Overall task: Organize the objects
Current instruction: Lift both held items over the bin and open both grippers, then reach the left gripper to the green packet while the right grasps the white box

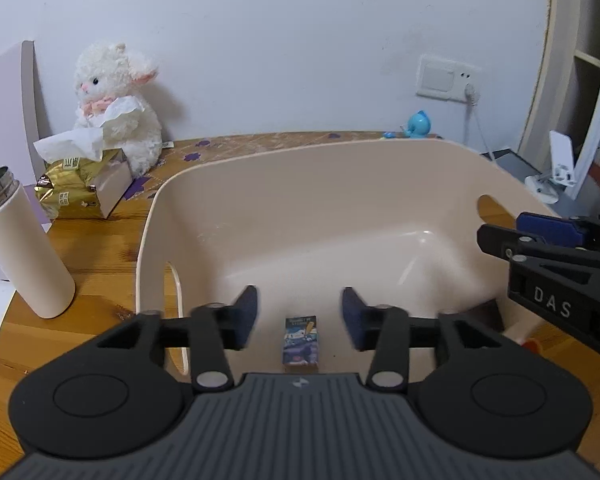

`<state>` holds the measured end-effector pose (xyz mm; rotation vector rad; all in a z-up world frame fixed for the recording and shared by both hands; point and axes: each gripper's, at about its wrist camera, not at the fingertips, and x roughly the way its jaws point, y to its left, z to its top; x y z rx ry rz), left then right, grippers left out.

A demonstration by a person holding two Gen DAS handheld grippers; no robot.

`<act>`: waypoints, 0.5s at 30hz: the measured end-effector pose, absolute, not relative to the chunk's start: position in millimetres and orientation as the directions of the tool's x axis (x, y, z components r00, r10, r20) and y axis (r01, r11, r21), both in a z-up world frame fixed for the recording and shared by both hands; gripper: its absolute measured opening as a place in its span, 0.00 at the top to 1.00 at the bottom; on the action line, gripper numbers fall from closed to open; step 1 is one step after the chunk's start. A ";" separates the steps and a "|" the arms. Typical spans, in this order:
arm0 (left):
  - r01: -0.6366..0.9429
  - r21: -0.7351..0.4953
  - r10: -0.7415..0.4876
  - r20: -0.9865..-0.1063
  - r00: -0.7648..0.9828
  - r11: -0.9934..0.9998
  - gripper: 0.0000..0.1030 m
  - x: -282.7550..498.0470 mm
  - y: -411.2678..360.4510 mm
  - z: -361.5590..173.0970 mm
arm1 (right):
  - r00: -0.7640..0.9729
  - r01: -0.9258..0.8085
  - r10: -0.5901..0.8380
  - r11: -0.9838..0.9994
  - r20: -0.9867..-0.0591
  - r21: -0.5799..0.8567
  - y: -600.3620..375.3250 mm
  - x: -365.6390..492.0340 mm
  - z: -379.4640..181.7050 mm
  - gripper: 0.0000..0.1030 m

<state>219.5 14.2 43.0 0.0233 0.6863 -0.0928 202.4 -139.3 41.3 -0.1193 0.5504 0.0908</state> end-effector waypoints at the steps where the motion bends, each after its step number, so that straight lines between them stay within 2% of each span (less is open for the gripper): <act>1: 0.091 -0.004 -0.073 -0.630 0.773 0.996 0.36 216.2 13.8 46.2 | 0.852 -0.118 0.054 0.989 -0.520 -0.091 -140.1 199.7 44.1 0.52; 3: 0.089 0.003 -0.068 -0.616 0.785 0.996 0.29 208.4 14.4 53.7 | 0.859 -0.120 0.058 0.989 -0.509 -0.090 -142.3 192.6 51.5 0.45; 7: 0.100 0.002 -0.079 -0.604 0.793 0.995 0.25 188.8 19.4 67.1 | 0.871 -0.122 0.064 0.988 -0.487 -0.089 -146.8 173.9 65.2 0.33; 15: 0.125 0.038 -0.077 -0.601 0.796 0.991 0.19 139.6 33.5 75.3 | 0.874 -0.147 0.088 0.985 -0.477 -0.089 -154.8 126.7 78.6 0.23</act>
